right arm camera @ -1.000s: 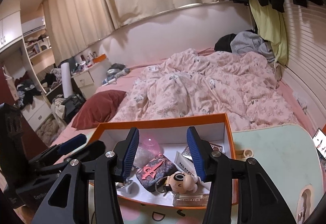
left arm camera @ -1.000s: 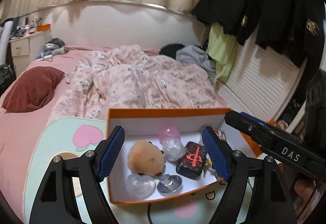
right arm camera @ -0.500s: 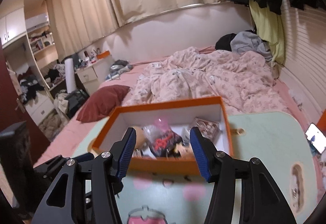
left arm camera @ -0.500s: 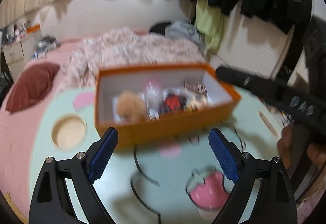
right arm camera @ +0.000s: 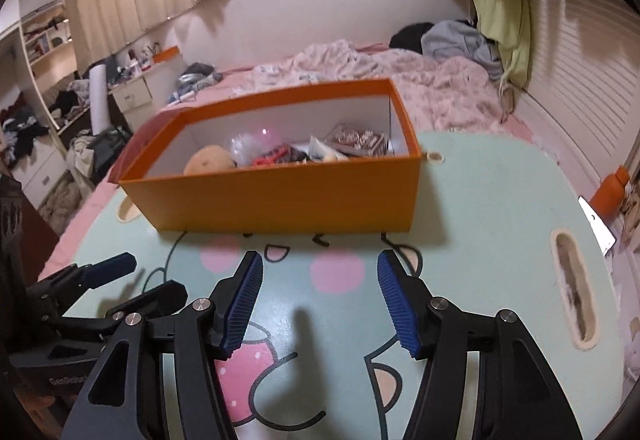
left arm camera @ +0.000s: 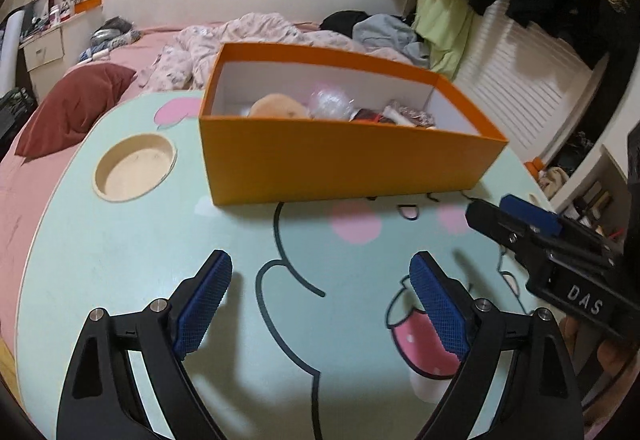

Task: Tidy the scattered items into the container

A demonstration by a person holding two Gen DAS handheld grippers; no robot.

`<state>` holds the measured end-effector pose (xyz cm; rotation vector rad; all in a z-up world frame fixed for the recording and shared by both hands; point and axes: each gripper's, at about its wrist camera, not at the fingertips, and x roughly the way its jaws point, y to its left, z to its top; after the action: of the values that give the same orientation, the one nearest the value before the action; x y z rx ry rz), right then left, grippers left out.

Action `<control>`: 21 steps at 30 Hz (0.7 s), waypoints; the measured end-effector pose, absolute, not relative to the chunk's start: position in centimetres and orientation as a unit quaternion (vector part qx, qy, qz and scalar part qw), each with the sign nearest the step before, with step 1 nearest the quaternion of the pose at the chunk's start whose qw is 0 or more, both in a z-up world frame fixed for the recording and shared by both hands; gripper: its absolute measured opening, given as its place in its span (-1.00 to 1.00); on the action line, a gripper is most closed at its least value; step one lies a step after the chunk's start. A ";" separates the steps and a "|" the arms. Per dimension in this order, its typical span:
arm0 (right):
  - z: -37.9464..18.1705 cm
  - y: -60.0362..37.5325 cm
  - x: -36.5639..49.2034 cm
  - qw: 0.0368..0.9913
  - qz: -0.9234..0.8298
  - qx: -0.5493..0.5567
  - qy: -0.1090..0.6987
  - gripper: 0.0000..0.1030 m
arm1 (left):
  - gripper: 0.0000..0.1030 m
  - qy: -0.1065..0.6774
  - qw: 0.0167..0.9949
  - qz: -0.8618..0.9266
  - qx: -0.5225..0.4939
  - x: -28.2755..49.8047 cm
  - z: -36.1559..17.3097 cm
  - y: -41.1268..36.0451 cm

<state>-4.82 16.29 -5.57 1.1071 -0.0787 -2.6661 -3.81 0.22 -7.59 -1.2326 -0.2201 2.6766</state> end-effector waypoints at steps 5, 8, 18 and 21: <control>-6.6 15.8 -5.2 0.113 -0.910 0.398 -0.013 0.15 | 0.76 -0.045 0.073 0.907 -0.412 -4.0 -8.2 0.8; -7.3 15.5 -5.5 0.110 -0.904 0.412 -0.019 0.17 | 0.76 -0.033 0.066 0.907 -0.416 -4.2 -8.3 1.1; -7.5 14.4 -5.6 0.064 -0.904 0.423 0.018 0.40 | 1.00 -0.008 0.020 0.900 -0.436 -4.8 -8.8 1.3; -7.4 14.1 -5.6 0.060 -0.903 0.425 0.022 0.41 | 1.00 -0.007 0.019 0.900 -0.436 -4.8 -8.8 1.3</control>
<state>-5.60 14.12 -7.40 1.2853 0.0667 -2.7343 -4.83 1.33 -8.80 -1.3524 -0.0209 2.7932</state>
